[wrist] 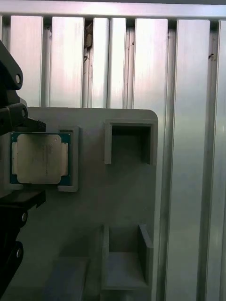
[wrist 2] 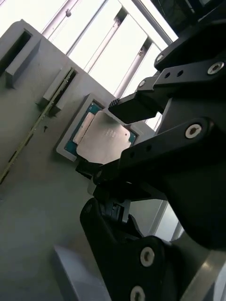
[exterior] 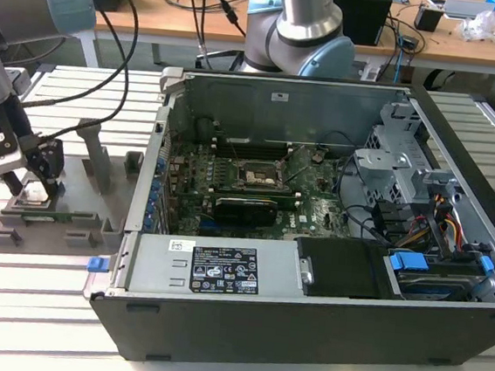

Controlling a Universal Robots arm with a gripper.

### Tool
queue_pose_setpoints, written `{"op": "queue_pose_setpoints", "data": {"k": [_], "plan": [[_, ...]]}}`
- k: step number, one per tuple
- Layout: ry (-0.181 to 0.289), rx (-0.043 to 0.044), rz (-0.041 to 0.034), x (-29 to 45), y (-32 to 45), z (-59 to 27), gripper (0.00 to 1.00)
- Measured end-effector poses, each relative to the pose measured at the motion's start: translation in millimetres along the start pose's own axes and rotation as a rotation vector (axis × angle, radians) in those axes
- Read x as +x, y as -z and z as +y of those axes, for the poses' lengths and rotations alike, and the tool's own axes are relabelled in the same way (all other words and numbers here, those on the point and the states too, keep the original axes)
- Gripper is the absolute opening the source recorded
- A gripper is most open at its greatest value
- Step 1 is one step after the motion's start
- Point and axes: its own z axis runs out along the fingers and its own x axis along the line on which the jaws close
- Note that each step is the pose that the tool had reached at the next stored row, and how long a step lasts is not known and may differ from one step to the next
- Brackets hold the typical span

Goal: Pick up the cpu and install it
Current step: 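Pick up the cpu and move it towards the insertion slot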

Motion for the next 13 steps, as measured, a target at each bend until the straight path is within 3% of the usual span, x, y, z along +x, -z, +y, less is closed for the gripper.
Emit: {"op": "queue_pose_setpoints", "data": {"k": [4,13], "plan": [[0.005,-0.0003,0.0000,1.0,-5.6,0.2,0.60],[0.009,-0.0008,-0.0001,1.1,-8.7,0.2,0.60]]}}
